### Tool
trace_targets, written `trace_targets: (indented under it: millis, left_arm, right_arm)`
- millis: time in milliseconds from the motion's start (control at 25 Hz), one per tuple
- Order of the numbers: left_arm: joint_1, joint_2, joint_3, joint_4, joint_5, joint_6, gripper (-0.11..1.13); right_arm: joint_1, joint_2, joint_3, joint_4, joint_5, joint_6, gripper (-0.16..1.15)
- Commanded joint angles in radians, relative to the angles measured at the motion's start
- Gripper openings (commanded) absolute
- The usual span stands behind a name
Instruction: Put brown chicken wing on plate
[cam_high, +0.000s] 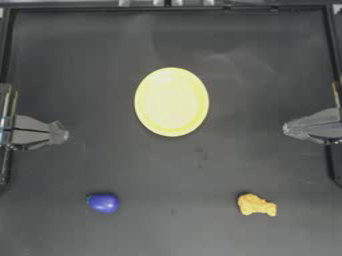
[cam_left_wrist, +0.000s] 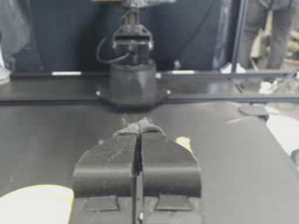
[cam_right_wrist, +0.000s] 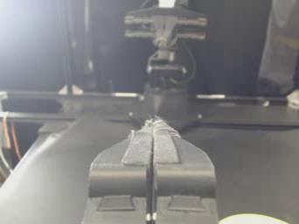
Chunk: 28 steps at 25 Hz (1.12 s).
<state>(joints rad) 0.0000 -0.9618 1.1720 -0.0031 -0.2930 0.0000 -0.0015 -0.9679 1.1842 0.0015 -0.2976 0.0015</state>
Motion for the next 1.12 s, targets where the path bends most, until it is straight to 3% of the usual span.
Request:
trace_targets:
  millis: [40, 120, 280, 400, 480, 560, 720, 800, 960, 1120]
  left_arm:
    - [0.000, -0.018, -0.005, 0.000, 0.000, 0.008, 0.00]
    - [0.000, -0.025, -0.006, 0.000, 0.014, 0.009, 0.05]
    - [0.000, -0.025, -0.012, 0.000, 0.040, 0.011, 0.07]
    - [0.000, -0.021, -0.014, 0.000, 0.041, 0.009, 0.15]
    - [0.000, -0.018, -0.012, 0.000, 0.043, 0.011, 0.31]
    - [0.000, -0.017, -0.012, 0.000, 0.046, 0.011, 0.55]
    - [0.000, -0.015, -0.014, 0.000, 0.051, 0.011, 1.07]
    - [0.000, -0.015, -0.014, 0.000, 0.055, 0.009, 1.06]
    - [0.000, -0.015, -0.017, 0.000, 0.077, 0.009, 0.98]
    - [0.000, -0.015, -0.021, 0.000, 0.091, 0.008, 1.02]
  right_arm:
    - [0.002, 0.006, -0.006, -0.011, -0.006, 0.000, 0.01]
    - [0.002, 0.006, -0.003, -0.011, -0.002, 0.000, -0.01]
    - [0.002, 0.006, -0.008, -0.012, 0.011, 0.000, 0.09]
    - [0.002, 0.006, -0.012, -0.014, 0.029, -0.006, 0.17]
    - [0.002, 0.006, -0.015, -0.021, 0.032, -0.009, 0.28]
    - [0.002, 0.006, -0.017, -0.034, 0.035, -0.009, 0.46]
    - [0.000, 0.006, -0.020, -0.031, 0.044, -0.009, 0.94]
    - [-0.003, 0.006, -0.021, -0.029, 0.054, -0.009, 1.07]
    - [-0.002, 0.006, -0.048, -0.023, 0.137, -0.006, 0.99]
    - [-0.003, 0.008, -0.137, 0.011, 0.385, 0.000, 0.99]
